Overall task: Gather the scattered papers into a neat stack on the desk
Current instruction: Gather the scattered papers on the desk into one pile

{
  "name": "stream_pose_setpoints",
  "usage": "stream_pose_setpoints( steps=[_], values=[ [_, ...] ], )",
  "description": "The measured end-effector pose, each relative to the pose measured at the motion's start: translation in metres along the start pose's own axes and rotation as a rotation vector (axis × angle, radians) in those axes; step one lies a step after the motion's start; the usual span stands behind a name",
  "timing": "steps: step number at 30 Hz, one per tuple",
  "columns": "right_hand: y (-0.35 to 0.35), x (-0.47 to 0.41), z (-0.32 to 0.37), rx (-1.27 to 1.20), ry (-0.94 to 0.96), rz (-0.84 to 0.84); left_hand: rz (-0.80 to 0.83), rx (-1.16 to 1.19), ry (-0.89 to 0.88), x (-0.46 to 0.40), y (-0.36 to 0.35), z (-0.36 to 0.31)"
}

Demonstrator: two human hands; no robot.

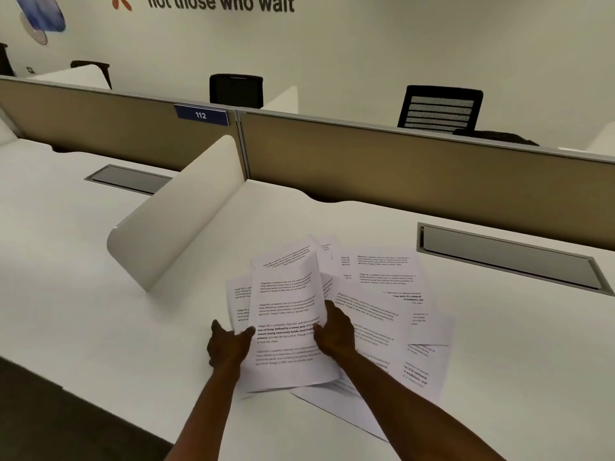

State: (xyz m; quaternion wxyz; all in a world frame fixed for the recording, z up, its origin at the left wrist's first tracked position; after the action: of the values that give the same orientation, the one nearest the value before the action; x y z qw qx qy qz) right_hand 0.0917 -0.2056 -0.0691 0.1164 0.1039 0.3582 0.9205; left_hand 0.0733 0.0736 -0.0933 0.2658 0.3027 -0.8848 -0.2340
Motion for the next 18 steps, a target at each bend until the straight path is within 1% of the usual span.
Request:
stream_pose_setpoints(
  steps=[4,7,9,11,14,18],
  values=[
    [-0.003,0.001,-0.002,0.025,0.038,0.028,0.021,0.100,0.086,-0.001,-0.004,0.001],
    [-0.001,-0.001,-0.008,-0.050,0.009,0.036,0.119,0.206,0.078,-0.003,-0.012,-0.003],
    [0.001,-0.003,-0.011,-0.113,-0.017,0.044,0.171,0.235,0.054,-0.001,-0.015,-0.009],
    [0.000,-0.004,-0.014,-0.169,-0.034,0.065,0.197,0.230,-0.011,0.004,-0.016,-0.017],
    [-0.002,-0.003,-0.018,-0.235,-0.053,0.096,0.205,0.174,-0.166,0.014,-0.014,-0.036],
    [-0.006,-0.003,-0.021,-0.408,-0.129,0.140,0.203,0.110,-0.357,0.029,-0.006,-0.075]
  ],
)
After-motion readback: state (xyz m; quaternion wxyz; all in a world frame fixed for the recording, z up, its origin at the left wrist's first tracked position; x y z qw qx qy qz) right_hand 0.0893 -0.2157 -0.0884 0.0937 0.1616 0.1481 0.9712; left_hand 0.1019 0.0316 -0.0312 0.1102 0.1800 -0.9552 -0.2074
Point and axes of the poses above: each hand's wrist, its own x-axis away from the middle knuckle, its own y-axis out of the back of the hand, z = x × y, the point moved 10 cm from there along -x, towards the middle knuckle, and after that the axes turned 12 degrees about -z, right-handed, at the moved point
